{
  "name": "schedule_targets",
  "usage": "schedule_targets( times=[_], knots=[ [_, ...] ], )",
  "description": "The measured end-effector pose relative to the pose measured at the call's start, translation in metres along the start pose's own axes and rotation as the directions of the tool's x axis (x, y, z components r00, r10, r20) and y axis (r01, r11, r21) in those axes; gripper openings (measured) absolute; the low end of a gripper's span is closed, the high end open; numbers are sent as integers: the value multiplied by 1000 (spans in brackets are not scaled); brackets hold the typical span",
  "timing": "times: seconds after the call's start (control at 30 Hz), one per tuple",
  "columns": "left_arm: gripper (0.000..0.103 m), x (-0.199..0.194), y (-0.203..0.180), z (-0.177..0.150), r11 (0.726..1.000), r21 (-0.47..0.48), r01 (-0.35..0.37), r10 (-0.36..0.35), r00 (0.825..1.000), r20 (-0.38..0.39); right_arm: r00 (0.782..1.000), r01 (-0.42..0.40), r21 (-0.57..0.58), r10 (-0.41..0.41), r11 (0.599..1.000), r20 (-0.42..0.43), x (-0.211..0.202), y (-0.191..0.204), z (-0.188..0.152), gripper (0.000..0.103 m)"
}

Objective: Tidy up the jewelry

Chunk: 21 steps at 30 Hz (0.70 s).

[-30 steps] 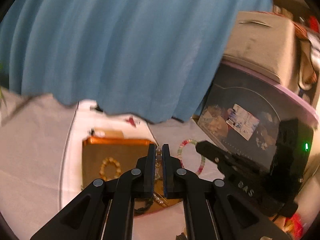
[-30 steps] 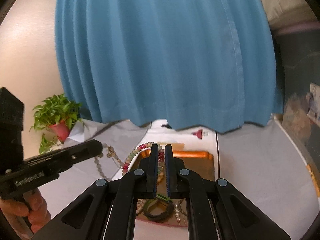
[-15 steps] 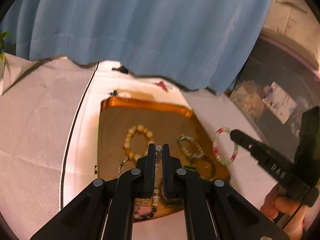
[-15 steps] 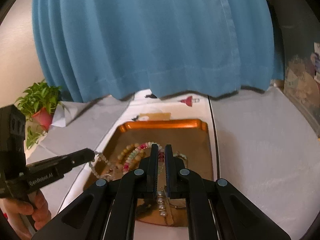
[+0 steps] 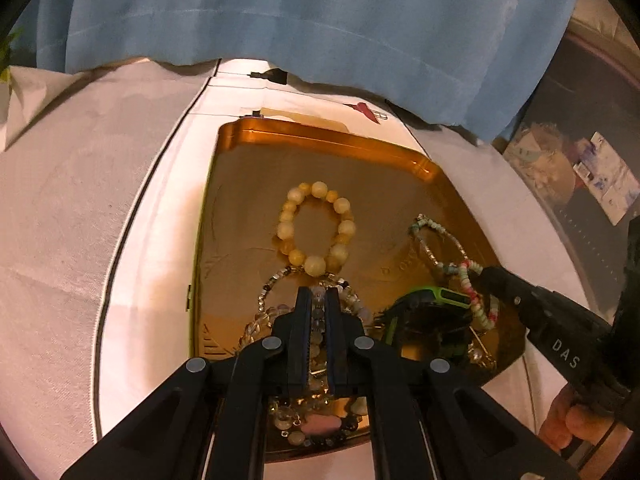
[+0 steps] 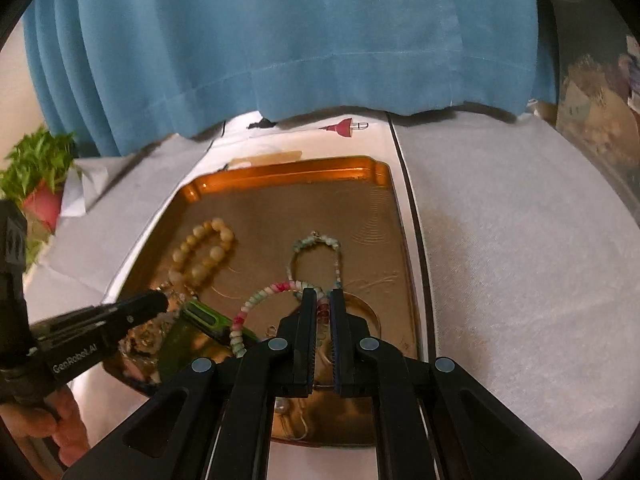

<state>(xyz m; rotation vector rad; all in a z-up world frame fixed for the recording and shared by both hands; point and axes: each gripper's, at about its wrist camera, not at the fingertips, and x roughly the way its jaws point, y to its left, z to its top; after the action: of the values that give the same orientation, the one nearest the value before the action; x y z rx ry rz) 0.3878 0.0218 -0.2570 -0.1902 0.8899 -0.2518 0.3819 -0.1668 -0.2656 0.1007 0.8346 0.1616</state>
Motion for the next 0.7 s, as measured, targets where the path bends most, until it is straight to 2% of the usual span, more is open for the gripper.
schedule_targets(
  times=[0.07, 0.1, 0.13, 0.2, 0.27, 0.33, 0.37, 0.4, 0.47, 0.53, 0.57, 0.6, 0.63, 0.7],
  knots=[
    [13, -1, -1, 1, 1000, -7, -13, 13, 1000, 1, 999, -35, 5, 35, 999, -33, 6, -2, -2, 11],
    [26, -2, 0, 2, 1000, -17, -18, 18, 1000, 1, 997, -59, 19, 60, 998, -54, 9, -3, -3, 14],
    [52, -3, 0, 4, 999, -27, -30, 30, 1000, -1, 996, -70, 35, 72, 997, -59, 10, -5, -5, 15],
    [69, -18, -3, 7, 998, -43, -45, 46, 999, 25, 996, -69, 41, 71, 997, -57, 7, -7, -5, 20],
    [70, -38, -11, 7, 999, -18, -45, 46, 997, 55, 997, -54, 16, 55, 998, -46, -4, -6, -6, 32],
    [77, -62, -22, 4, 998, 10, -66, 65, 995, 75, 999, -41, 7, 41, 999, -30, -21, -4, -9, 59],
    [79, -76, -27, 1, 997, 19, -72, 70, 994, 85, 999, -34, 18, 34, 999, -14, -34, -3, -11, 64],
    [82, -90, -32, -1, 997, 25, -74, 71, 993, 96, 1000, -30, 25, 30, 999, 2, -46, -1, -14, 69],
    [86, -130, -46, -10, 996, 29, -86, 82, 987, 137, 1000, -22, 24, 21, 999, 23, -70, 4, -18, 70],
    [99, -164, -58, -16, 995, 30, -94, 87, 981, 172, 999, -9, 21, 8, 1000, 51, -107, 12, -25, 71],
    [101, -190, -67, -22, 995, 31, -99, 91, 977, 195, 998, -8, 22, 7, 1000, 63, -120, 14, -27, 72],
    [103, -205, -74, -26, 994, 33, -104, 95, 974, 204, 995, -15, 28, 13, 1000, 96, -146, 19, -33, 75],
    [103, -225, -82, -32, 993, 37, -114, 104, 972, 209, 993, -17, 31, 13, 999, 116, -166, 22, -38, 84],
    [103, -255, -94, -42, 992, 43, -118, 107, 973, 204, 989, -8, 13, 6, 1000, 147, -207, 34, -48, 91]
  ],
)
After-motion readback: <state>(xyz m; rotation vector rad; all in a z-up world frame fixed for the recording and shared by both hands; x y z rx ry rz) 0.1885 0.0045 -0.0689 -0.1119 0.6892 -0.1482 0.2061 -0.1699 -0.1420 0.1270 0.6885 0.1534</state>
